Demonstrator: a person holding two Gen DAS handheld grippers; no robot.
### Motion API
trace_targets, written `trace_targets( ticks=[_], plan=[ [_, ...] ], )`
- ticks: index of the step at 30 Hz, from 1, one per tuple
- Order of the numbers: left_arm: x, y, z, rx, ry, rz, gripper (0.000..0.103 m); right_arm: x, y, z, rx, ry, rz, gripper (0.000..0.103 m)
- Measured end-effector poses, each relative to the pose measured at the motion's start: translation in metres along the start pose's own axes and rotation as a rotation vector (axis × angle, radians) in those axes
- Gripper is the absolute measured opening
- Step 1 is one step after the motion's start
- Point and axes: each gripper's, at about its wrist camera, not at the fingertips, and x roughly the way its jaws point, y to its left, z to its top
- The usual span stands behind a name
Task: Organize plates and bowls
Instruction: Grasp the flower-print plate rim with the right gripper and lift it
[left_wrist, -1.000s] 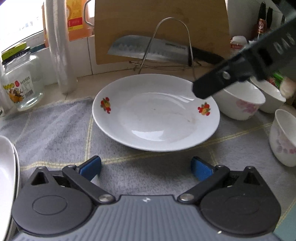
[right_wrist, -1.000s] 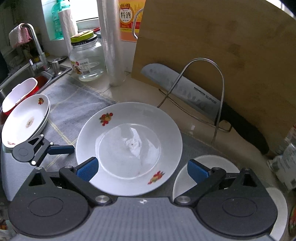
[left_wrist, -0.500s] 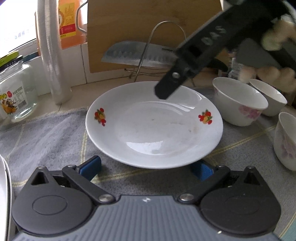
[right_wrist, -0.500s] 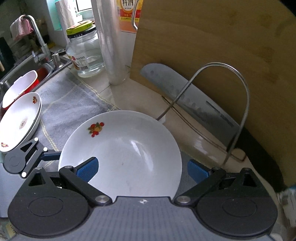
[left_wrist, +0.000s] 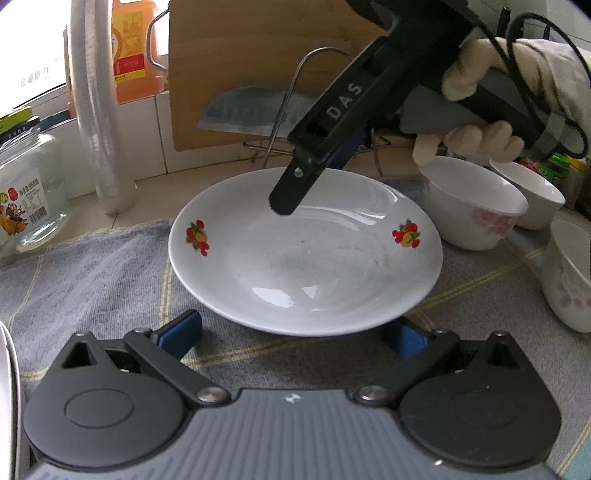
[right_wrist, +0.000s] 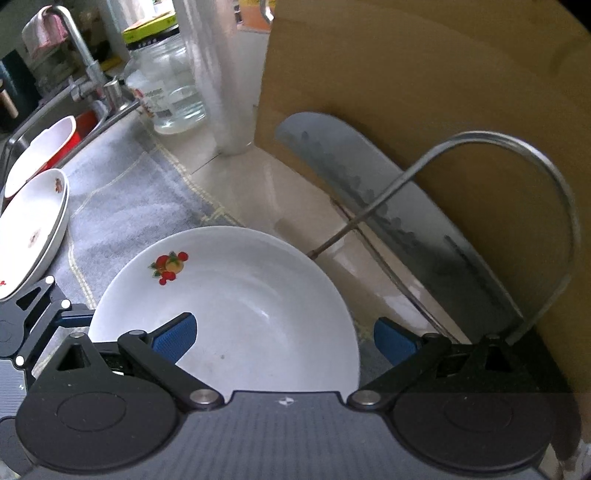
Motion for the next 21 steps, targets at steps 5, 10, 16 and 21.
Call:
trace_targets(
  ticks=[5, 10, 16, 21],
  plan=[
    [0.0002, 0.0001, 0.0003, -0.007, -0.001, -0.004, 0.102, 0.0069, 0.0019, 0.0023, -0.018, 0.017, 0.023, 0.103],
    [0.0015, -0.0002, 0.0014, 0.0, 0.017, -0.004, 0.102, 0.0099, 0.005, 0.0051, -0.033, 0.023, 0.036, 0.103],
    [0.0021, 0.0009, 0.0053, -0.005, 0.051, -0.011, 0.102, 0.0098, 0.0067, 0.0042, -0.042, 0.027, 0.037, 0.103],
    [-0.0033, 0.0019, 0.0072, 0.027, 0.03, -0.052, 0.102, 0.0101, 0.0056, 0.0052, -0.057, 0.037, 0.052, 0.103]
  ],
)
